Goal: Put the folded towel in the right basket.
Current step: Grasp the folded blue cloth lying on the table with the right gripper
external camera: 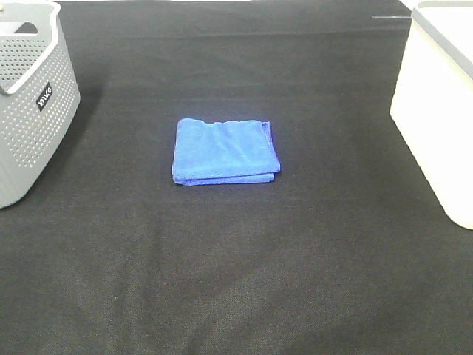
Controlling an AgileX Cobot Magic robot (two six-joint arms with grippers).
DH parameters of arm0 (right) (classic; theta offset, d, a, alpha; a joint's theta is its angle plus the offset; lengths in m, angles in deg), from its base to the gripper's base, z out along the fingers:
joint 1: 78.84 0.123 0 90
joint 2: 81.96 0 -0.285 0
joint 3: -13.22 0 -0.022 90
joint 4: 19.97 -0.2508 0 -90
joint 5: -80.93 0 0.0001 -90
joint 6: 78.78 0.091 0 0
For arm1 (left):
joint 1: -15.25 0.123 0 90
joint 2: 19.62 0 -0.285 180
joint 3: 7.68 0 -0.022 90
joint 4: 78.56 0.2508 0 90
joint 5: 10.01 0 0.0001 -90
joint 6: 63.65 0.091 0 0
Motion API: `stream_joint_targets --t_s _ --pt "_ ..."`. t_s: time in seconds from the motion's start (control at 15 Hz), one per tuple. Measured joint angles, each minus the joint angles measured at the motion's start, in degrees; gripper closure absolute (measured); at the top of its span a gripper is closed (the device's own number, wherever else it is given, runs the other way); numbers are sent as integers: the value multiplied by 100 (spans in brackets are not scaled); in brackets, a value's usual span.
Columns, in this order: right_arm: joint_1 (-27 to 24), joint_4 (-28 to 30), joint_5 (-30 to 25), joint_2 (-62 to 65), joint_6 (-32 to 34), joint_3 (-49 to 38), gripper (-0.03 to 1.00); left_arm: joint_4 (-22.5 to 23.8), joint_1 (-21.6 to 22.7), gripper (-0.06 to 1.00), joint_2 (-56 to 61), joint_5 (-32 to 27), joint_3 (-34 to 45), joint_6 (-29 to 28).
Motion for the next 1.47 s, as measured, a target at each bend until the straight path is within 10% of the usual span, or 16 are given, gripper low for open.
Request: stream_joint_targets --t_s 1.47 --pt "0 0 0 0 0 0 1 0 0 -4 0 0 0 0"
